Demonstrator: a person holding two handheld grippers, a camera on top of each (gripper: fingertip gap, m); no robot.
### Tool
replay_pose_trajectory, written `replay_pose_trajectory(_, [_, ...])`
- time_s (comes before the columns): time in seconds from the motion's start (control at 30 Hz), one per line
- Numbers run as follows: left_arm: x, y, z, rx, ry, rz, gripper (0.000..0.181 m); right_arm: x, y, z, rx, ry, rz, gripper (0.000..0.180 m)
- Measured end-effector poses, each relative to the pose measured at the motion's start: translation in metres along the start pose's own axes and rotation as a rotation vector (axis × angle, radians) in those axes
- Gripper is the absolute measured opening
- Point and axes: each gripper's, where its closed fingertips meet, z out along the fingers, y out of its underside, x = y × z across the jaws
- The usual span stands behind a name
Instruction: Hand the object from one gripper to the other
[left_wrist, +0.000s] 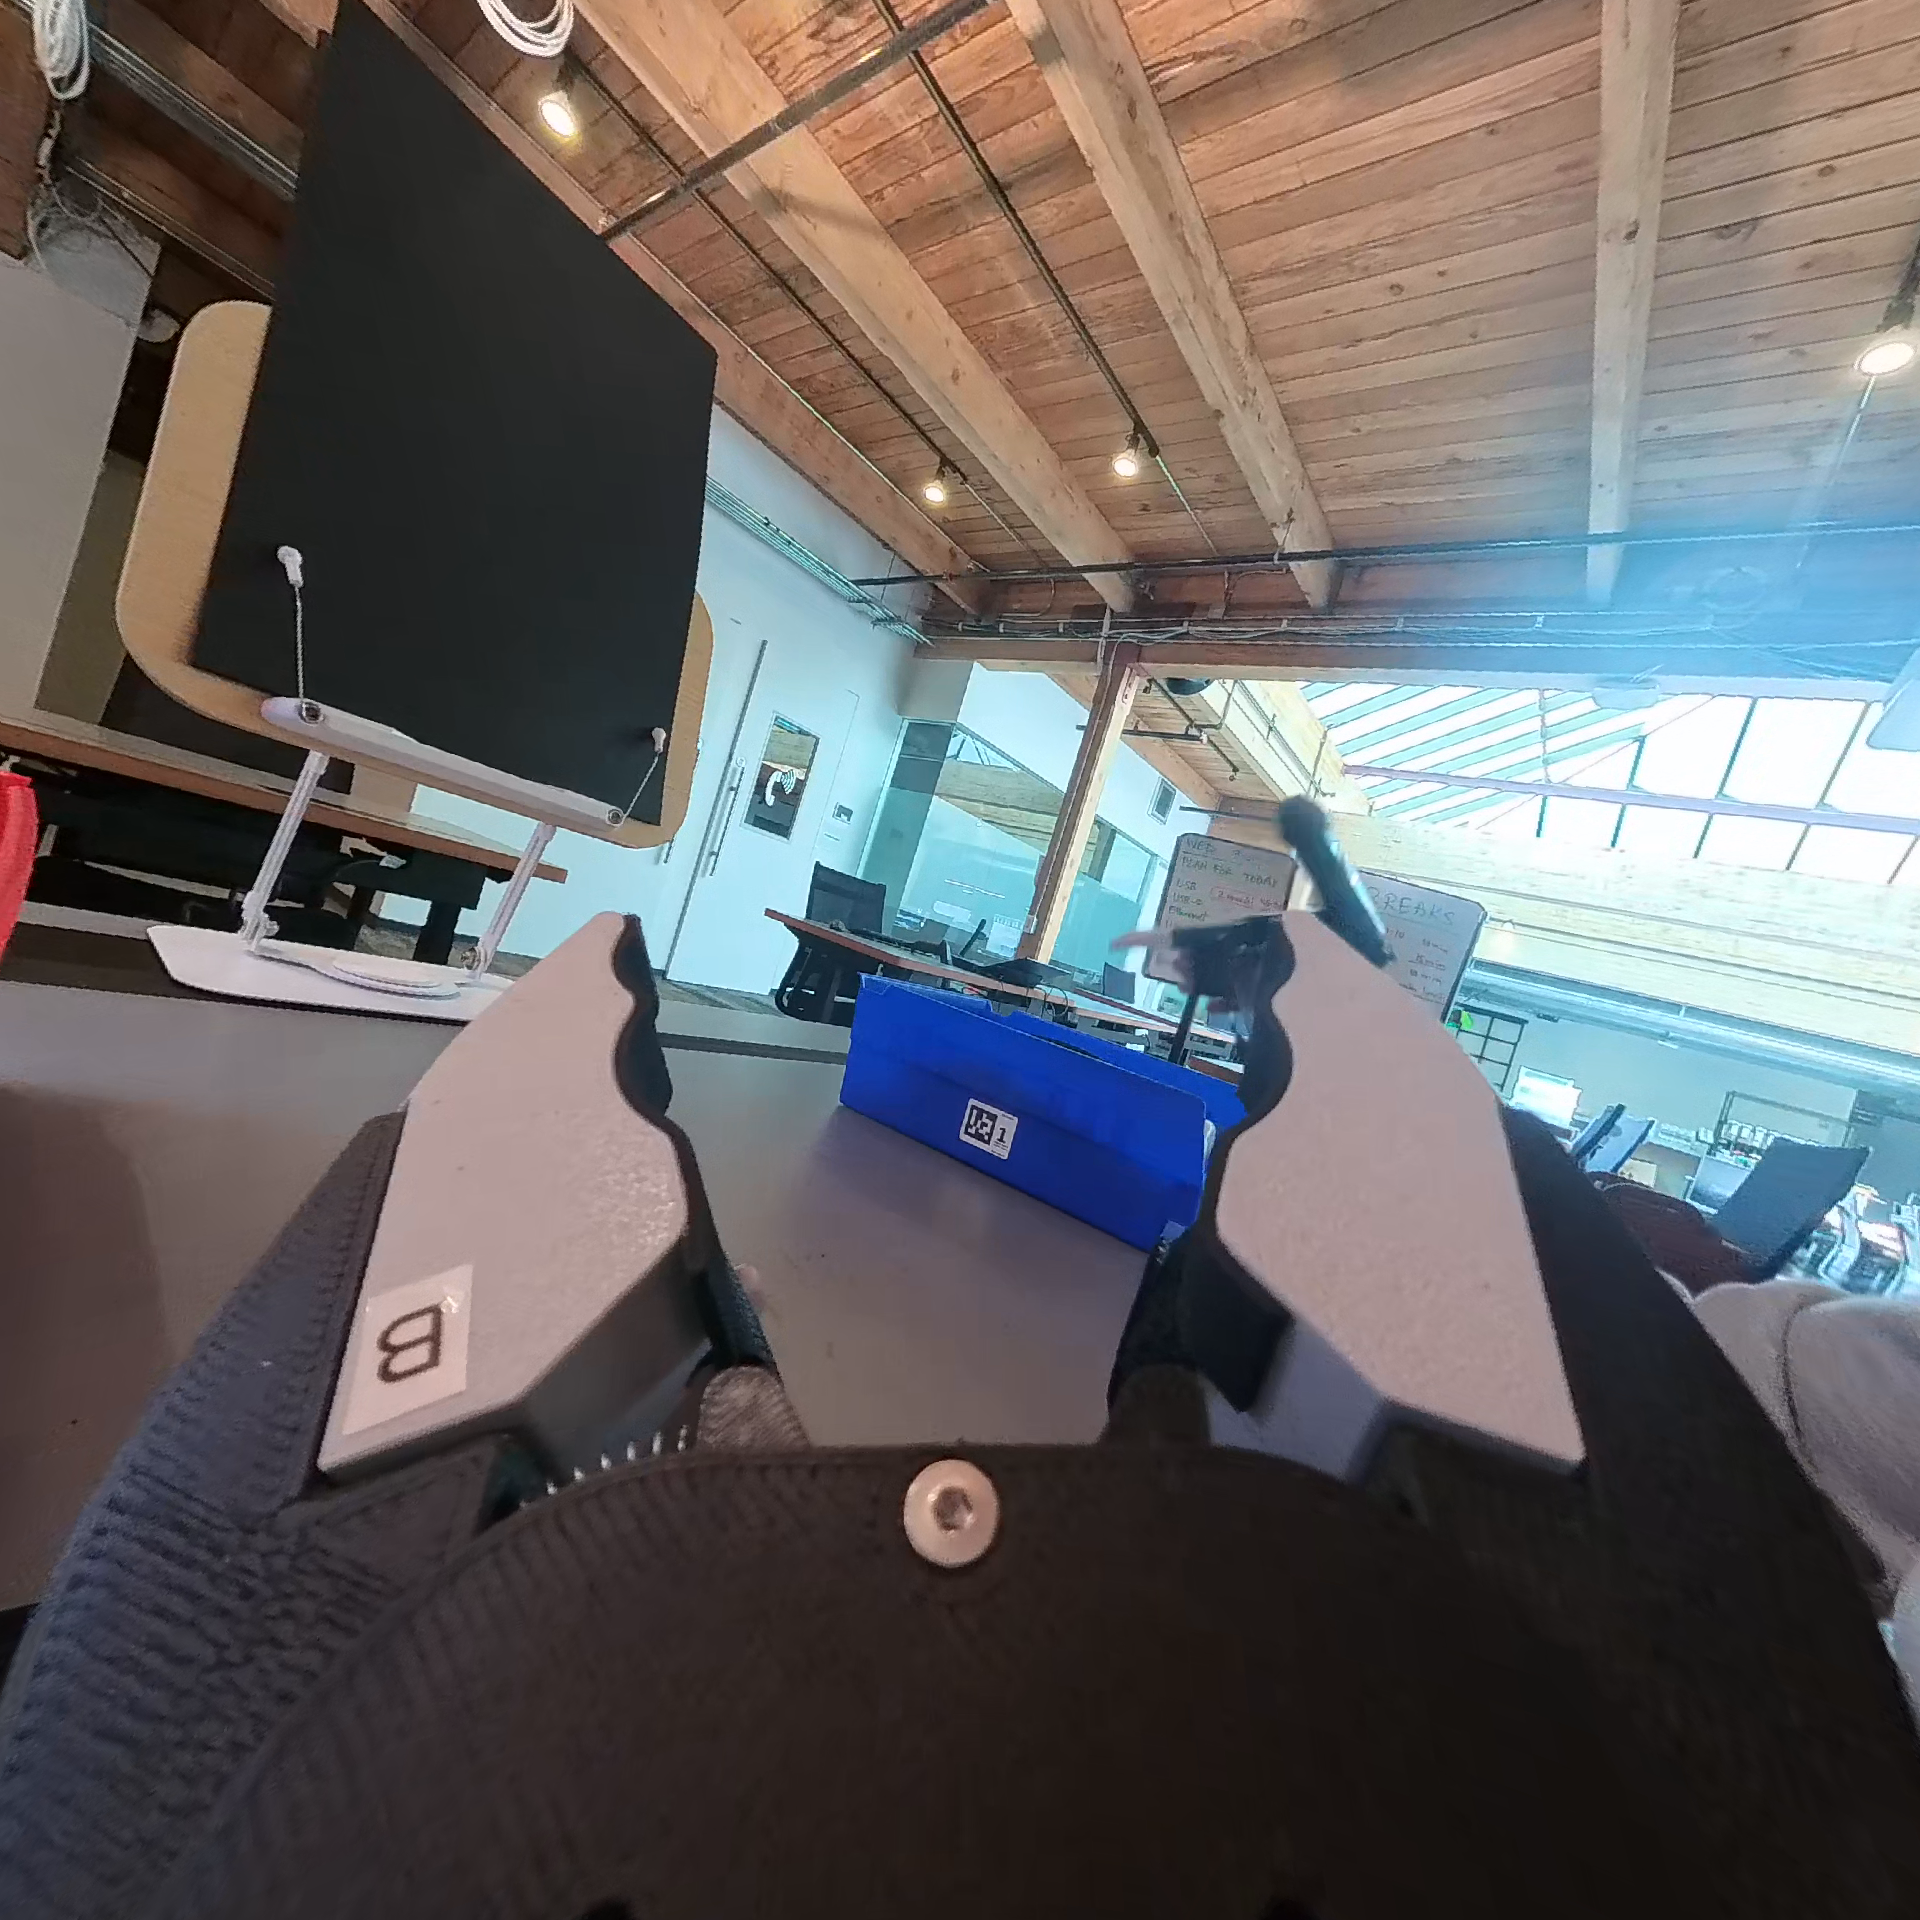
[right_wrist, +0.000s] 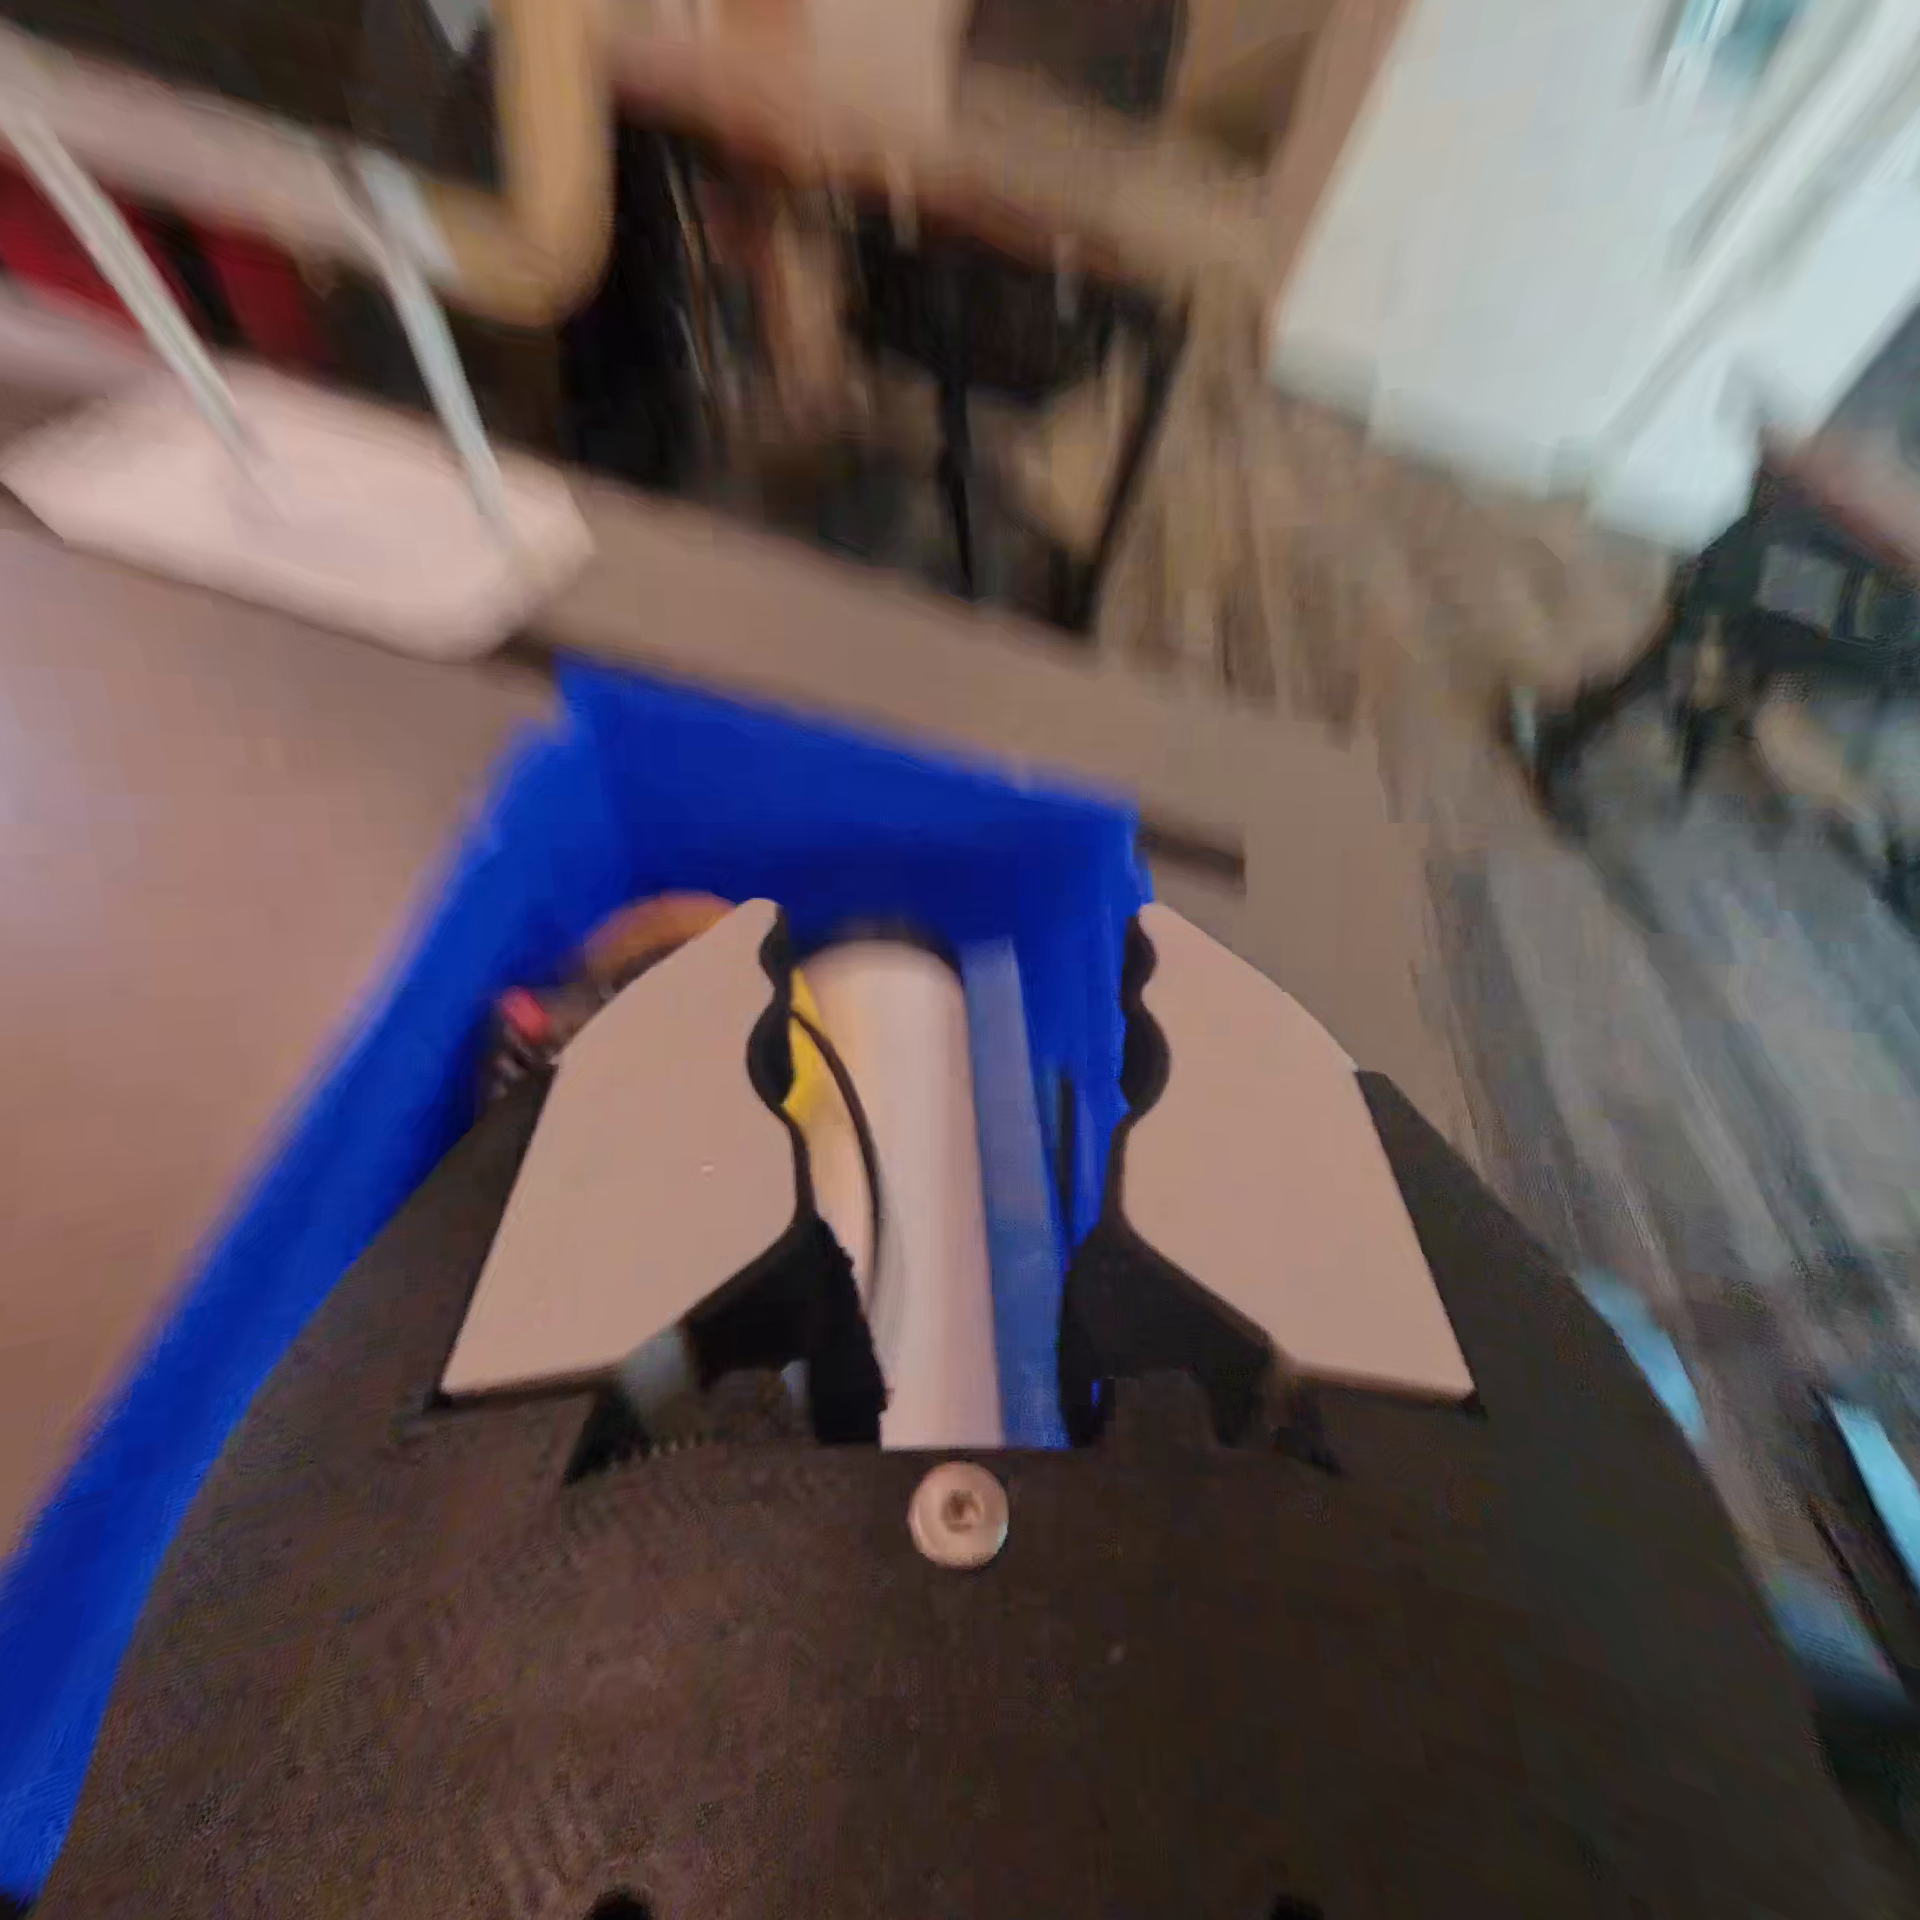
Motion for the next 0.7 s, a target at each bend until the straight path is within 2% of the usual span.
replay_pose_trajectory(0.07, [0.000, 0.000, 0.000, -0.002, -0.001, 0.003, 0.108, -0.022, -0.057, -0.036, 0.447, -0.054, 0.016, 0.090])
replay_pose_trajectory(0.13, [0.001, 0.000, 0.000, 0.000, -0.001, 0.007, 0.108, -0.039, -0.100, -0.093, 0.940, -0.068, 0.075, 0.114])
replay_pose_trajectory(0.17, [0.001, 0.000, 0.000, 0.000, -0.002, 0.009, 0.108, -0.046, -0.108, -0.122, 1.142, -0.072, 0.130, 0.119])
replay_pose_trajectory(0.23, [0.001, 0.000, 0.000, 0.000, -0.003, 0.011, 0.108, -0.068, -0.103, -0.152, 1.352, -0.152, 0.229, 0.124])
replay_pose_trajectory(0.37, [0.001, 0.000, 0.000, 0.004, -0.001, 0.009, 0.108, -0.122, -0.068, -0.158, 1.479, -0.247, 0.287, 0.122])
replay_pose_trajectory(0.43, [0.002, -0.002, -0.002, 0.021, 0.003, 0.007, 0.108, -0.148, -0.068, -0.164, 1.480, -0.308, 0.222, 0.125])
replay_pose_trajectory(0.6, [0.002, -0.003, -0.002, 0.028, 0.000, 0.005, 0.107, -0.188, -0.068, -0.161, 1.371, 0.026, -0.323, 0.121])
replay_pose_trajectory(0.7, [0.002, -0.003, -0.002, 0.027, -0.010, 0.017, 0.106, -0.199, -0.066, -0.161, 1.330, 0.024, -0.369, 0.113])
